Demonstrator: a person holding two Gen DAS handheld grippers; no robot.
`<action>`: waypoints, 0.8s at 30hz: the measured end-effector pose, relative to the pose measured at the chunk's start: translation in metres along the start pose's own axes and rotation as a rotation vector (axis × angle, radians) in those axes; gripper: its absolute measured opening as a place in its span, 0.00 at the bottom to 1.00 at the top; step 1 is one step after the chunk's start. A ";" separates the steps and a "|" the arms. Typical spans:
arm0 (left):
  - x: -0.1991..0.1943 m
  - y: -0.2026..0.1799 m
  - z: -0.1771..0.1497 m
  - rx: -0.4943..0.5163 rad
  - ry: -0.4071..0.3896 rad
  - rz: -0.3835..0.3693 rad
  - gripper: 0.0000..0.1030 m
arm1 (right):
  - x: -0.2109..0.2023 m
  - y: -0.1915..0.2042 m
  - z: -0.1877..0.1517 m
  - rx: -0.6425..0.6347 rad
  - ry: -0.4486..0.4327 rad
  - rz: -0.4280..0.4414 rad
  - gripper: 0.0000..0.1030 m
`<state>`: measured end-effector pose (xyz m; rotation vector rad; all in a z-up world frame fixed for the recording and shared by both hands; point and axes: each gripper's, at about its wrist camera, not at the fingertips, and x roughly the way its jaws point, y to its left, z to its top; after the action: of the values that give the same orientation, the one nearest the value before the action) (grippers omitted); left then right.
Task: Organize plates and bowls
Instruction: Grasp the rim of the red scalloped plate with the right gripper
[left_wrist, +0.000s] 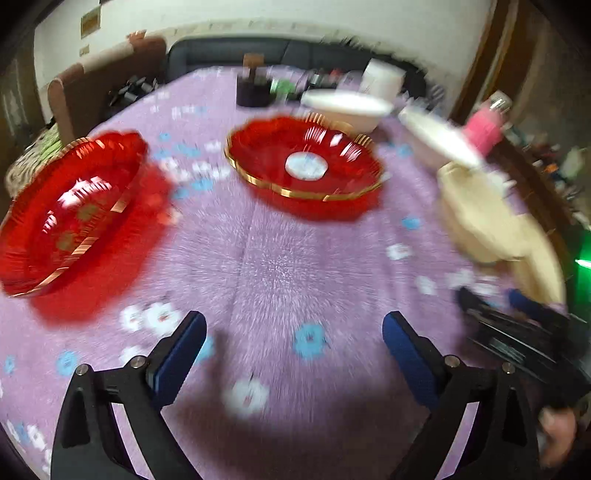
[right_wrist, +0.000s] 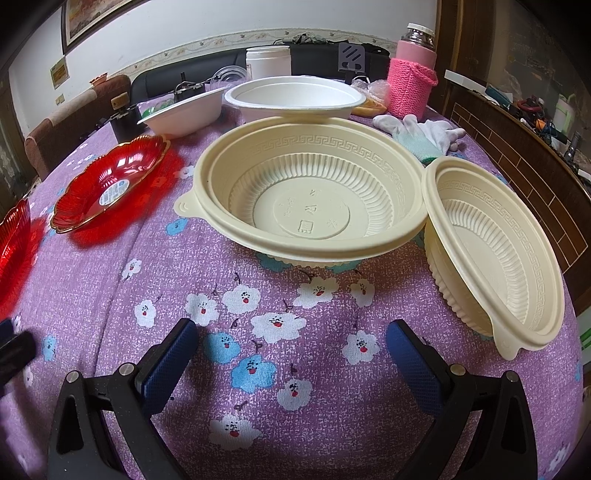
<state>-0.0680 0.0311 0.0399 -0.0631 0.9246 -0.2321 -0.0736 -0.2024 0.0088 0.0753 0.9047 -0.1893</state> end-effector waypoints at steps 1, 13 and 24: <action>-0.013 0.003 -0.002 0.008 -0.028 -0.006 0.94 | 0.000 0.000 0.000 0.002 0.005 -0.003 0.99; -0.163 0.168 0.018 -0.072 -0.174 0.095 0.94 | -0.103 0.053 0.024 -0.082 -0.140 0.210 0.95; -0.115 0.279 0.078 -0.329 -0.078 0.071 0.95 | -0.085 0.215 0.086 -0.156 -0.052 0.501 0.79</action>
<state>-0.0243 0.3249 0.1341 -0.3405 0.8784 -0.0091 -0.0162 0.0070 0.1256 0.1479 0.8204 0.3433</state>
